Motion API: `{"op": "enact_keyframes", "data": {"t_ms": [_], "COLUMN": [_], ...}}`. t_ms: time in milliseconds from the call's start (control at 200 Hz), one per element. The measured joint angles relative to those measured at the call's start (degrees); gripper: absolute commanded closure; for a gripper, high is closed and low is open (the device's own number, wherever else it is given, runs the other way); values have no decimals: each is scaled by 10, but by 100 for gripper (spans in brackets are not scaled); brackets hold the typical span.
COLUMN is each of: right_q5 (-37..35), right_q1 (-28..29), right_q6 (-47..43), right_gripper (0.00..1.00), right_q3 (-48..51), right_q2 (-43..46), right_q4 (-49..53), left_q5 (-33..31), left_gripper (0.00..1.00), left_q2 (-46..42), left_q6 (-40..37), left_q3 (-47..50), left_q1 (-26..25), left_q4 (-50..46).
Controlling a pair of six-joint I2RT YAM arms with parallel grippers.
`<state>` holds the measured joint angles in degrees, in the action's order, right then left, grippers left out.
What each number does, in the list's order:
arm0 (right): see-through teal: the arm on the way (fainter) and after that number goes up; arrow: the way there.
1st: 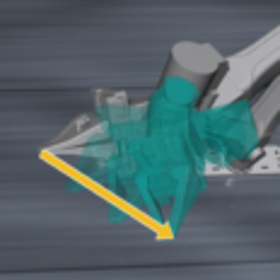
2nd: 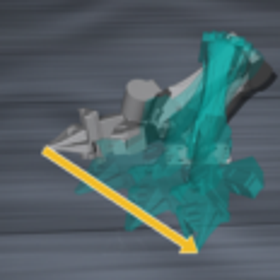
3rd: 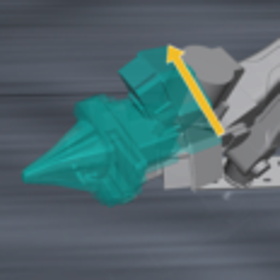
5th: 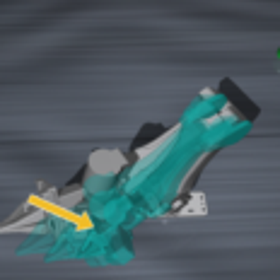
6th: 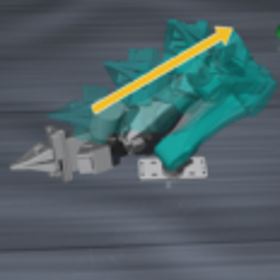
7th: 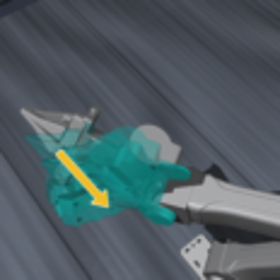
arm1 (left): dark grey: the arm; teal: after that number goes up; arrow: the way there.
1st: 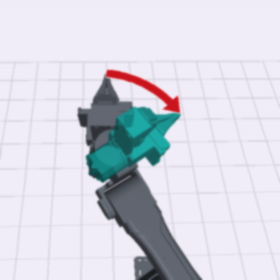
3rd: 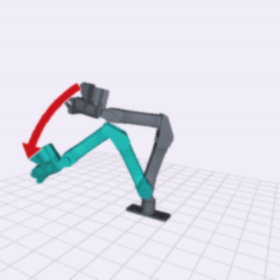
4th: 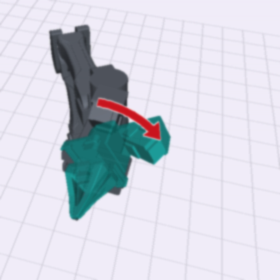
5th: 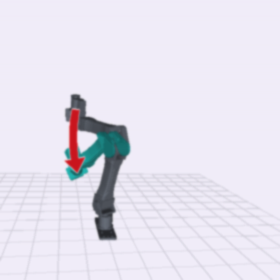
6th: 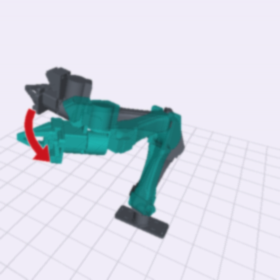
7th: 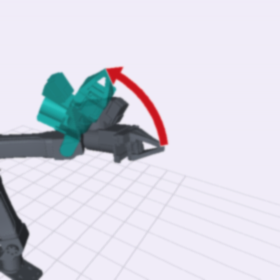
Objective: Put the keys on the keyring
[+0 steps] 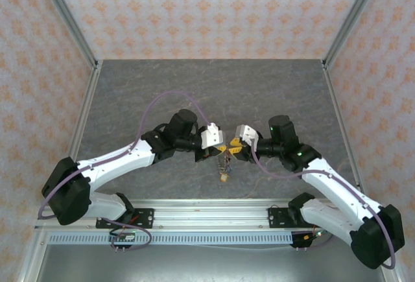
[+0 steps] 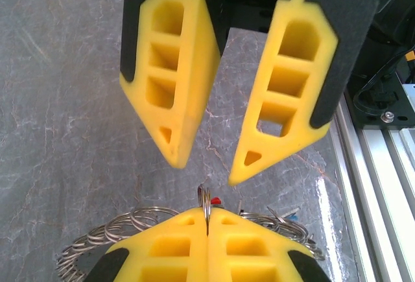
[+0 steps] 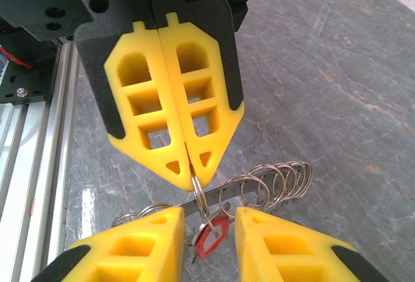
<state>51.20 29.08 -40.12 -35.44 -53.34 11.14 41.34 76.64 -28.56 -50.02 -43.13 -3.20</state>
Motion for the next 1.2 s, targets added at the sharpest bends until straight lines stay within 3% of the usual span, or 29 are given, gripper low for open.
{"op": "enact_keyframes", "data": {"t_ms": [130, 586, 876, 1016, 1196], "right_q5": [6, 25, 31, 30, -3], "right_q1": [0, 0, 0, 0, 4], "right_q6": [6, 11, 16, 19, 8], "right_gripper": [82, 83, 99, 100, 100], "right_q3": [3, 6, 6, 3, -33], "right_q2": [-13, -27, -36, -35, -34], "right_q4": [-17, -31, -31, -21, 60], "left_q5": [2, 2, 2, -3, -31], "left_gripper": [100, 100, 100, 86, 82], "left_q2": [0, 0, 0, 0, 1], "left_q6": [0, 0, 0, -5, -20], "left_q3": [0, 0, 0, 0, -14], "left_q1": [0, 0, 0, 0, 0], "left_q4": [0, 0, 0, -4, -35]}}
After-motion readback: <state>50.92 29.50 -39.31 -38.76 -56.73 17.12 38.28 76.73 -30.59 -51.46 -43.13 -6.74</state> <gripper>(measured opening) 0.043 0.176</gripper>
